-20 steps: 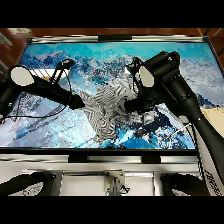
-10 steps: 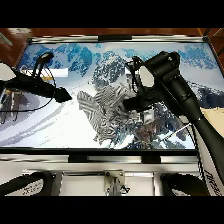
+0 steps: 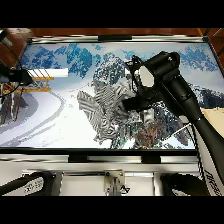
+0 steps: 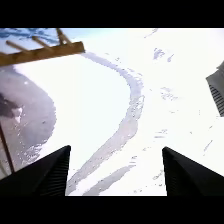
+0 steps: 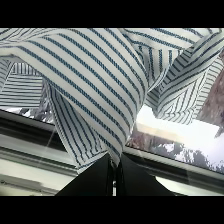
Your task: Fold the shirts.
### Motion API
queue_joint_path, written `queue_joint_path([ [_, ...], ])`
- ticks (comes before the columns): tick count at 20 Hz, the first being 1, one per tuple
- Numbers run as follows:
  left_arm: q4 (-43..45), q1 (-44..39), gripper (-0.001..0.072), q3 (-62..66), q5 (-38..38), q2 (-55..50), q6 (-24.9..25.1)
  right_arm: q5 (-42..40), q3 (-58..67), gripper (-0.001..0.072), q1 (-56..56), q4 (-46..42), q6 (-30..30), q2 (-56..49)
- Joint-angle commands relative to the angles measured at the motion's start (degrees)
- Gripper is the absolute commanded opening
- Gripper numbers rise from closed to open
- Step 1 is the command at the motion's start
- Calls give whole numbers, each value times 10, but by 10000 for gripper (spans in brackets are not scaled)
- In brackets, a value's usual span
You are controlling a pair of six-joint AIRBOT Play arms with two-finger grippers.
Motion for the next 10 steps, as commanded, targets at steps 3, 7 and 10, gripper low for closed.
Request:
queue_joint_path([
  [3,59,108,600,-126,15,7,-45,-2,0,93,0,0,0,0],
  [7,59,161,602,-257,146,48,-26,-14,0,93,0,-2,0,0],
  [10,59,207,611,-274,159,41,16,-37,0,93,0,-2,0,0],
])
